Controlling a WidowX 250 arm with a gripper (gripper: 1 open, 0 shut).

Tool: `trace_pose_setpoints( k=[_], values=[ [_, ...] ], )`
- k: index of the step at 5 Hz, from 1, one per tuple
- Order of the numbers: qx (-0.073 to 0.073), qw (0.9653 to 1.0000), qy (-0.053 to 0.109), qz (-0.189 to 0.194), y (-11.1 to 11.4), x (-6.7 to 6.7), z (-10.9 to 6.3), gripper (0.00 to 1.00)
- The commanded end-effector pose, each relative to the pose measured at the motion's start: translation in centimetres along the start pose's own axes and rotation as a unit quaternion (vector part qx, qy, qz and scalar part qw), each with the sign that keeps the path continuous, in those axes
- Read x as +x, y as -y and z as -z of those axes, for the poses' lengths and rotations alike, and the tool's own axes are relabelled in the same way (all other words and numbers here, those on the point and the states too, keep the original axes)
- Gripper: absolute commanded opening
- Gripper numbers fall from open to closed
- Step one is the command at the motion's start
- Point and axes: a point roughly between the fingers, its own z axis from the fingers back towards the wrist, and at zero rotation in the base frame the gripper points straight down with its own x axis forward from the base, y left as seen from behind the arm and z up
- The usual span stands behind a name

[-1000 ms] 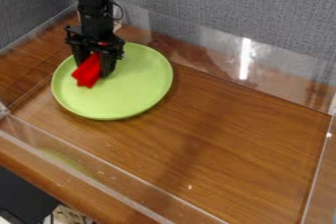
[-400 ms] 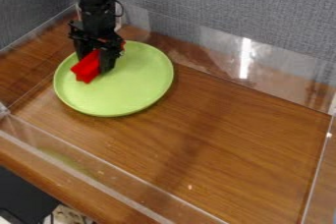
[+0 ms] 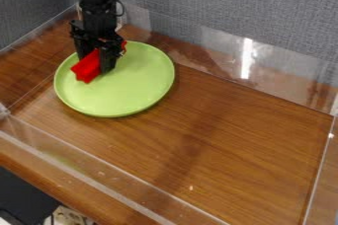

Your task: Put the carrot on the right side

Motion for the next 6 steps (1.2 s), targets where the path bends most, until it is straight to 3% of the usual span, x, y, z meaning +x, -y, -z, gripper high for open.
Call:
trace_pose_setpoints(
  k=[1, 3, 4, 5, 6],
  values=[
    [0.016, 0.9992, 0.037, -0.004, -0.3, 0.8, -3.6, 0.00],
    [0.015, 0.9989, 0.044, 0.010, -1.2, 0.2, -3.7, 0.00],
    [0.025, 0.9963, 0.081, 0.014, -1.0, 0.0, -7.0, 0.00],
    [0.039, 0.9897, 0.133, 0.037, 1.6, -0.2, -11.7, 0.00],
    [0.040, 0.9828, 0.168, 0.065, 4.5, -0.5, -14.8, 0.00]
  ],
)
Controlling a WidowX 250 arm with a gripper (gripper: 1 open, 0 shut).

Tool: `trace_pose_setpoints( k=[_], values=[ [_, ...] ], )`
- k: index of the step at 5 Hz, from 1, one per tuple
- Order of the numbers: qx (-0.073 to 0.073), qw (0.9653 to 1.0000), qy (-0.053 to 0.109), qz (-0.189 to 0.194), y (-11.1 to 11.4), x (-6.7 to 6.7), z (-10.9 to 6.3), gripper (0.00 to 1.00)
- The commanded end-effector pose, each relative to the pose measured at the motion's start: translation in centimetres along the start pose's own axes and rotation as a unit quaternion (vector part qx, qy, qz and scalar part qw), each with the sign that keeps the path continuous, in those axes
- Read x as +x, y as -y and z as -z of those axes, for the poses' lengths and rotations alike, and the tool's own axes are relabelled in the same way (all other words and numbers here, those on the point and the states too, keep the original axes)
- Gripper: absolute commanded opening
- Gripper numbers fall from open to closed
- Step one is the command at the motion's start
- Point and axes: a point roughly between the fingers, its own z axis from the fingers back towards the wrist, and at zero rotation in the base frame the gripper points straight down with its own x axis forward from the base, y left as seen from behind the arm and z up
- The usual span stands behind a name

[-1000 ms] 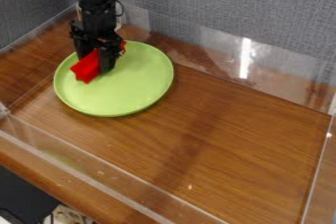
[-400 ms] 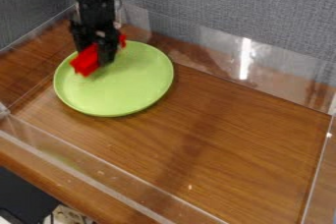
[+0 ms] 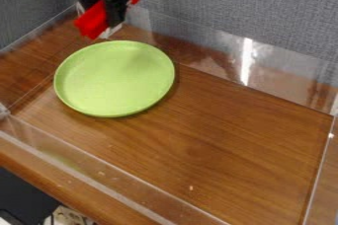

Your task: Put the carrot on the right side

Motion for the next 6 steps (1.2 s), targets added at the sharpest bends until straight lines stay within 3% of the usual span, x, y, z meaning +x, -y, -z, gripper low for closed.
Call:
trace_pose_setpoints(
  k=[1, 2, 3, 4, 5, 6],
  values=[
    [-0.006, 0.9969, 0.049, 0.061, 4.3, 1.0, -4.2, 0.00],
    [-0.044, 0.9907, 0.048, 0.119, 9.4, 0.6, -3.6, 0.00],
    [-0.072, 0.9854, 0.039, 0.149, 14.9, -1.3, -1.5, 0.00],
    [-0.095, 0.9802, 0.020, 0.172, 20.2, -3.1, 1.4, 0.00],
    [-0.108, 0.9812, 0.002, 0.160, 22.5, -3.5, 5.2, 0.00],
    [-0.113, 0.9833, -0.017, 0.142, 23.2, -3.9, 8.6, 0.00]
  ],
)
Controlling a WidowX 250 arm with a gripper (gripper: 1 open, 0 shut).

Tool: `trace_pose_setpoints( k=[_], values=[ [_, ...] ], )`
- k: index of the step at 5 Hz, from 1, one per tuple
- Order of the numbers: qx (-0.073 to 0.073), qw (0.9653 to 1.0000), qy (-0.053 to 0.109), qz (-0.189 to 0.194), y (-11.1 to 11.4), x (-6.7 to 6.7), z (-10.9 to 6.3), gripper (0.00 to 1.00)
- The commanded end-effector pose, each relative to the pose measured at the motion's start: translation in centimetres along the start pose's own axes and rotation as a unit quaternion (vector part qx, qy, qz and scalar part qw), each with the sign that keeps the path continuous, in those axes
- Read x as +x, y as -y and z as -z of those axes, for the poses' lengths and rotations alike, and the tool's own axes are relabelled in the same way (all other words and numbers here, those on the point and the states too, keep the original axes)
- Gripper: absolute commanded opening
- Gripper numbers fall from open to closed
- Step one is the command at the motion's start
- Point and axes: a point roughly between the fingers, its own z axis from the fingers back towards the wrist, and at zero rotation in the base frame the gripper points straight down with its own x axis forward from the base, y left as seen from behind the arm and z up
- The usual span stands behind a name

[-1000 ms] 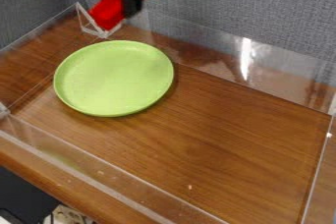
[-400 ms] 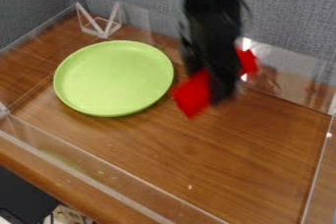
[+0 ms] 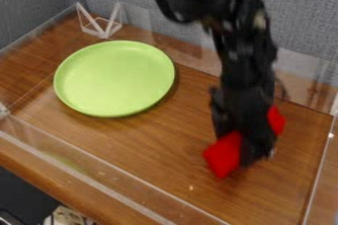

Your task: Put the carrot on the right side

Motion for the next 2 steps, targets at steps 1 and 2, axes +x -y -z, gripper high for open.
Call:
trace_pose_setpoints(
  k=[1, 2],
  values=[
    [0.005, 0.9996, 0.001, -0.028, -1.1, 0.8, -0.2, 0.00],
    [0.006, 0.9983, -0.012, -0.056, -2.6, 0.6, 0.0, 0.00]
  ],
)
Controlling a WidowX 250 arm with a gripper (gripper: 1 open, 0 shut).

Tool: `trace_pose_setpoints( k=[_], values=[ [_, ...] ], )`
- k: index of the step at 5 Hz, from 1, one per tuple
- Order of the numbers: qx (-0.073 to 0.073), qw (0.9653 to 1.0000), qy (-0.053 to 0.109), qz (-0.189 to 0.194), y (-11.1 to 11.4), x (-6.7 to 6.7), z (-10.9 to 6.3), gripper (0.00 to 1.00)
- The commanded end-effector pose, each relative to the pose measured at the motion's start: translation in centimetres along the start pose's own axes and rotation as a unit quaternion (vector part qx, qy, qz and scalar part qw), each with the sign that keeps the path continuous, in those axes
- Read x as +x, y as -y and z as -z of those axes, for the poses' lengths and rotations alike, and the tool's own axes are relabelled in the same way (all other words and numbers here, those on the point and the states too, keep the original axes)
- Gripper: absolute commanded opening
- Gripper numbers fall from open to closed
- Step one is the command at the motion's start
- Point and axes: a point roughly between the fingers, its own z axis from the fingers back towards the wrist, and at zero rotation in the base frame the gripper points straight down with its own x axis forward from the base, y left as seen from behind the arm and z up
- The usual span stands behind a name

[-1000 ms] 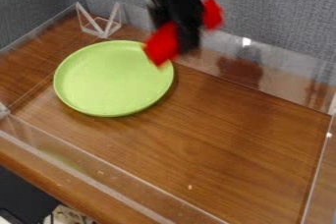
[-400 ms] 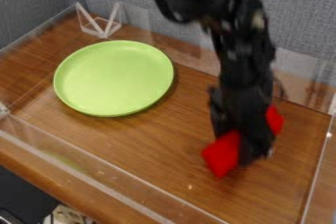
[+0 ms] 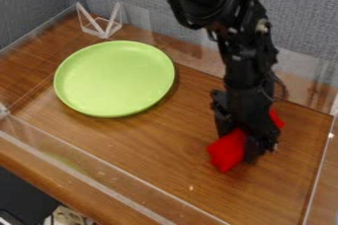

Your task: Put the carrot on the right side

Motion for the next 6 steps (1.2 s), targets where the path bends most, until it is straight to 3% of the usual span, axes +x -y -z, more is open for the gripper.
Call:
trace_pose_setpoints(
  k=[1, 4, 6],
  values=[
    [0.002, 0.9995, -0.013, -0.027, -1.8, -0.3, -0.3, 0.00],
    [-0.016, 0.9984, -0.055, 0.004, -1.9, -1.0, -0.2, 0.00],
    [-0.026, 0.9971, -0.070, 0.011, -0.2, 0.5, 0.2, 0.00]
  ],
)
